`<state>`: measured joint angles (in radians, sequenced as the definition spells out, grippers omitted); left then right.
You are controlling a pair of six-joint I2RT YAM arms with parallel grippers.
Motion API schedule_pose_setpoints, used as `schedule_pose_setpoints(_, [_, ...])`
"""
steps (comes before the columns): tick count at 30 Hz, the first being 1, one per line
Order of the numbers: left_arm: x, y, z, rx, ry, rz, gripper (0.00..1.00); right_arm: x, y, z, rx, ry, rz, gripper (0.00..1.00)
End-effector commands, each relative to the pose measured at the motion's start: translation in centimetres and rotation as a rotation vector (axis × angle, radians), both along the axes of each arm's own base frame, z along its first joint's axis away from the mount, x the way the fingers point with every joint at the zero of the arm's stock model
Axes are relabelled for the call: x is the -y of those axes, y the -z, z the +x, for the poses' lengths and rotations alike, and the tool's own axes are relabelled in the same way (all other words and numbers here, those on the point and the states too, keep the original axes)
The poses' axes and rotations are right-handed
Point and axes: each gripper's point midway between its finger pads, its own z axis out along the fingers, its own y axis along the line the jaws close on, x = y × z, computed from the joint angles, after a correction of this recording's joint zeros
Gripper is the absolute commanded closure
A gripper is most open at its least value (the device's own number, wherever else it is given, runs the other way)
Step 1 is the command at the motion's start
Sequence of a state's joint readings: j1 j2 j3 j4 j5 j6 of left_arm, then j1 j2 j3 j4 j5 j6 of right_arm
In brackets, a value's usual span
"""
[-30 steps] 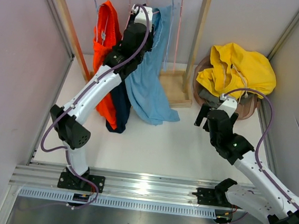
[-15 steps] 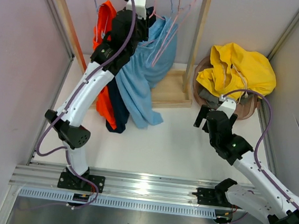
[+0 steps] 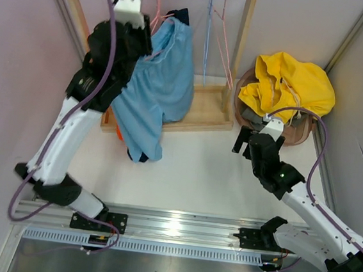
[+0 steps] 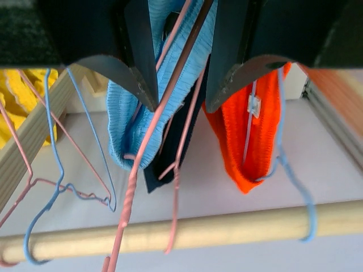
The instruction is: Remove the shorts from the hanger
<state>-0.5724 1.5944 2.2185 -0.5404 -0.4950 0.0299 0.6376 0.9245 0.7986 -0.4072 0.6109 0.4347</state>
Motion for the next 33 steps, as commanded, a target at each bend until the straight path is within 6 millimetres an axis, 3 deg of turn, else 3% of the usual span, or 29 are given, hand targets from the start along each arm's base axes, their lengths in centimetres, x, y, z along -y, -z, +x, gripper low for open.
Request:
schedule_pose_setpoints(1, [-2.9,1.5,-4.3,0.001,-0.045,-0.047,1.0,-1.1,-1.7,0.8,0.066,-0.034,0.031,0.01])
schedule_pose_setpoints(2, [-3.7,1.4,-5.7,0.019,-0.04,-0.081,1.0,-1.7,-2.0,0.8,0.072,-0.069,0.036,0.01])
schedule_pose_setpoints(3, [-5.9,-0.8,-9.4,0.09,-0.028,-0.146,1.0,-2.0,-2.6,1.0,0.09,-0.094,0.026,0.0])
schedule_pose_setpoints(4, [-5.4,2.6,-9.3,0.035,-0.009,-0.133,1.0,-2.4,-3.5,1.2,0.108,-0.12,0.03,0.01])
schedule_pose_setpoints(6, [-6.3,2.5,-11.9,0.043,0.031,-0.18,1.0,-3.8,-4.9,1.2,0.141,-0.197,0.044,0.0])
schedule_pose_setpoints(10, [-3.5,6.5,-13.9,-0.088,0.226,-0.118,1.0,-6.5,-8.5,0.7,0.247,-0.379,0.071,0.0])
schedule_pose_setpoints(12, [-0.8,8.0,-15.1,-0.134,0.395,-0.099,1.0,-8.2,-11.0,0.2,0.311,-0.465,0.128,0.01])
schedule_pose_setpoints(14, [0.5,7.4,-16.9,-0.102,0.513,-0.112,1.0,-9.8,-12.7,-0.3,0.37,-0.548,0.184,0.0])
schedule_pose_setpoints(15, [1.7,7.6,-17.9,-0.105,0.601,-0.123,1.0,-11.5,-12.8,-1.2,0.372,-0.652,0.212,0.01])
schedule_pose_setpoints(17, [1.9,6.6,-19.2,-0.086,0.649,-0.14,1.0,-13.4,-13.2,-1.6,0.403,-0.735,0.248,0.01])
schedule_pose_setpoints(21, [2.6,5.3,-21.4,-0.084,0.755,-0.139,1.0,-15.3,-13.0,-1.8,0.423,-0.787,0.255,0.01])
schedule_pose_setpoints(26, [1.5,2.6,-23.6,-0.016,0.781,-0.158,1.0,-15.8,-12.6,-1.3,0.417,-0.771,0.278,0.0])
schedule_pose_setpoints(33, [0.6,0.1,-24.8,0.044,0.779,-0.178,1.0,-16.5,-9.9,-1.8,0.361,-0.784,0.334,0.03])
